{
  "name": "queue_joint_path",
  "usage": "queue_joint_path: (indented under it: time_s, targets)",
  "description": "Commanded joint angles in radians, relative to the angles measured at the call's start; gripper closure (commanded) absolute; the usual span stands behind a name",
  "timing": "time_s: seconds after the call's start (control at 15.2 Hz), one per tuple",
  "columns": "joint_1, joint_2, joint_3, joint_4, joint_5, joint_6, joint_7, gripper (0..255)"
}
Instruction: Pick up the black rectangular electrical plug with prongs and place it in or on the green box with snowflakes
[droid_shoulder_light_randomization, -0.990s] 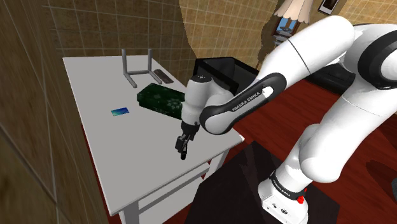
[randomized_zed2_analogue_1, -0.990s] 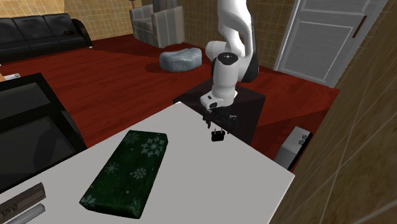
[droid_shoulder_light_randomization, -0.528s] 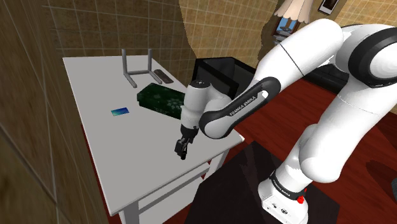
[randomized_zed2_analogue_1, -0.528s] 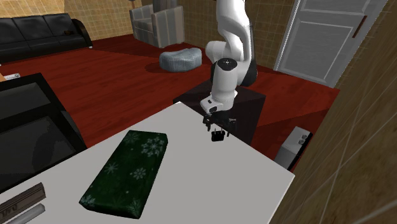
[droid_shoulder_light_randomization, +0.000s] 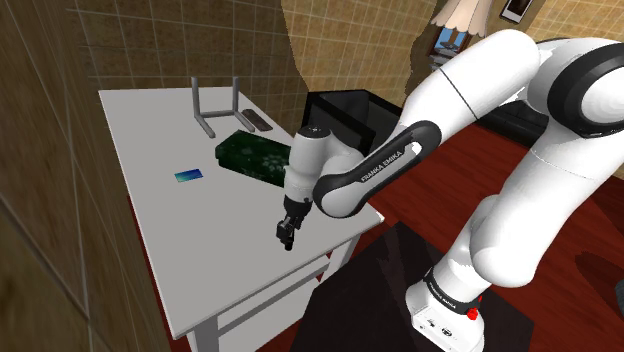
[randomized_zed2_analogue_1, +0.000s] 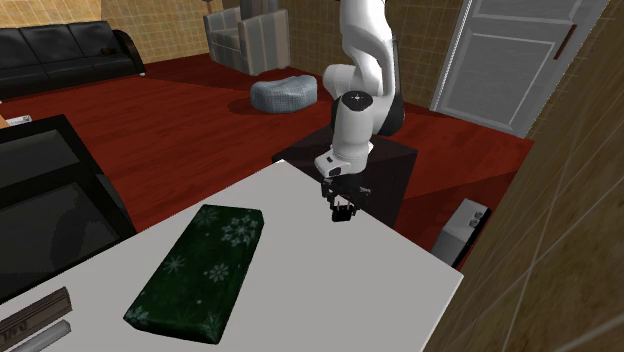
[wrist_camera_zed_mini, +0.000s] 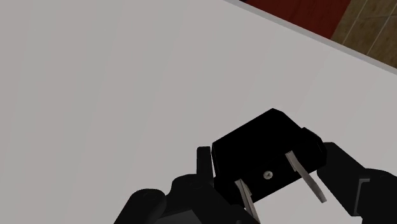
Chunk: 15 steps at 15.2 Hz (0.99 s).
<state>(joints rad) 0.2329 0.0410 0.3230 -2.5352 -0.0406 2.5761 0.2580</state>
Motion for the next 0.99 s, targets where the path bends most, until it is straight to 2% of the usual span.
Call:
queue_joint_path:
  time_s: [0.0, 0.26, 0.92]
  targets:
    - [0.0, 0.001, 0.0, 0.0, 0.0, 0.0, 0.0, 255]
    - [0.0, 0.001, 0.0, -0.001, 0.0, 0.0, 0.0, 255]
    - [0.004, -0.126, 0.002, 0.027, 0.069, -0.148, -0.051, 255]
